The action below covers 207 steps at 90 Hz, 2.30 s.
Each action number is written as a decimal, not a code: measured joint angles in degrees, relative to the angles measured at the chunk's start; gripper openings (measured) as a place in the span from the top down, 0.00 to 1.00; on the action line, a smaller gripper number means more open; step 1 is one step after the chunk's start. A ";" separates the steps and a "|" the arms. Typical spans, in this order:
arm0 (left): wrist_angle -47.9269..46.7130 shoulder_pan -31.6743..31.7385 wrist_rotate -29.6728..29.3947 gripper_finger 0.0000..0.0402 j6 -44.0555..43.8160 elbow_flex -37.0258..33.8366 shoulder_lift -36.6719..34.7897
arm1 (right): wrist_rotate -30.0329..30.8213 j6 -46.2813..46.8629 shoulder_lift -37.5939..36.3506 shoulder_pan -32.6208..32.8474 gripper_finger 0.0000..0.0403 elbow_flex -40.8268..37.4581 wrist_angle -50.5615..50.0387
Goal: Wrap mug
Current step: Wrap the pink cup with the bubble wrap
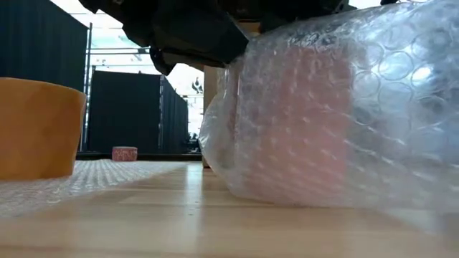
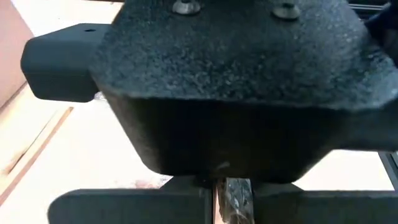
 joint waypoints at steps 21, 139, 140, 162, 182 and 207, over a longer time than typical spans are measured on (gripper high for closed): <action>-0.22 0.00 0.62 1.00 0.29 0.07 -0.02 | 0.09 1.94 -7.64 0.24 1.00 -0.46 0.29; -0.46 0.13 0.77 1.00 0.14 0.76 0.04 | 23.78 2.14 -20.10 1.06 1.00 -10.64 5.46; -0.46 0.13 0.76 1.00 0.14 0.76 0.04 | 23.82 1.61 -20.10 0.69 1.00 -10.64 5.84; -0.44 0.11 0.76 1.00 0.16 0.76 0.04 | 10.16 -2.91 -17.42 -0.95 1.00 -10.71 9.93; -0.46 0.24 0.78 1.00 0.22 0.79 0.06 | 7.18 -0.57 -18.63 4.45 1.00 -10.60 9.89; -0.51 0.87 0.81 1.00 -1.36 0.79 0.09 | 6.91 0.87 -16.22 5.09 1.00 -11.41 10.34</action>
